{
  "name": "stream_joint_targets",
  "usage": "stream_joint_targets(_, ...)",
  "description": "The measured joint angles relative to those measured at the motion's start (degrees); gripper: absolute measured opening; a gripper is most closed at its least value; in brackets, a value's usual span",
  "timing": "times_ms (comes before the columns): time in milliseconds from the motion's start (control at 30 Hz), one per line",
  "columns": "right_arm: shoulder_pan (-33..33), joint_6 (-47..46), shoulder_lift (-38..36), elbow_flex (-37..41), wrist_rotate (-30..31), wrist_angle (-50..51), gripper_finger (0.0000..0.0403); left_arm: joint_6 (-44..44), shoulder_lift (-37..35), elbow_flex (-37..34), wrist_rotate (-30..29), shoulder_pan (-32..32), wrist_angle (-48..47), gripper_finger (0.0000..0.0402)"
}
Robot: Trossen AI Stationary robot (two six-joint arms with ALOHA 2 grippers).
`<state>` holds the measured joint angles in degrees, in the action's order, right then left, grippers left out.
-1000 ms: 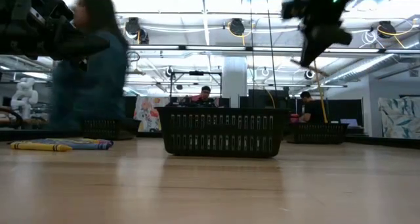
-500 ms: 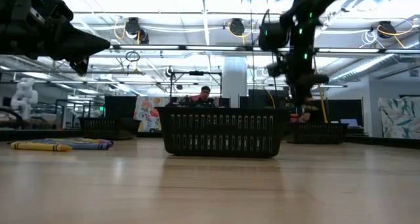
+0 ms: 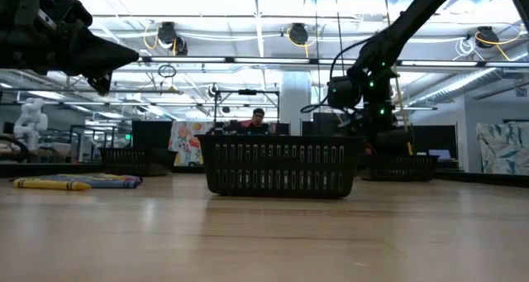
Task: Sort crayons
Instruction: Put the yellow crayon into the top right black bin, then put the blue crayon into the bottom black bin
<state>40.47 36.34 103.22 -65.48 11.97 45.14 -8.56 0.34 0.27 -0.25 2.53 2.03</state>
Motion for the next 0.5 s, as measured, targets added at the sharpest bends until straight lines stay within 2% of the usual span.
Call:
stream_joint_targets(233, -0.1, -3.4, -1.5, 0.0, 3.1, -1.4, 0.0069, 0.0, 0.0, 0.0, 0.0, 0.0, 0.0, 0.0035)
stream_joint_targets(400, 0.0, -5.7, -8.2, -0.1, 3.2, 2.2, 0.0113, 0.0, 0.0, 0.0, 0.0, 0.0, 0.0, 0.0035)
stream_joint_targets(500, -0.8, -12.5, -13.9, -0.3, 3.0, 3.8, 0.0120, 0.0, 0.0, 0.0, 0.0, 0.0, 0.0, 0.0035)
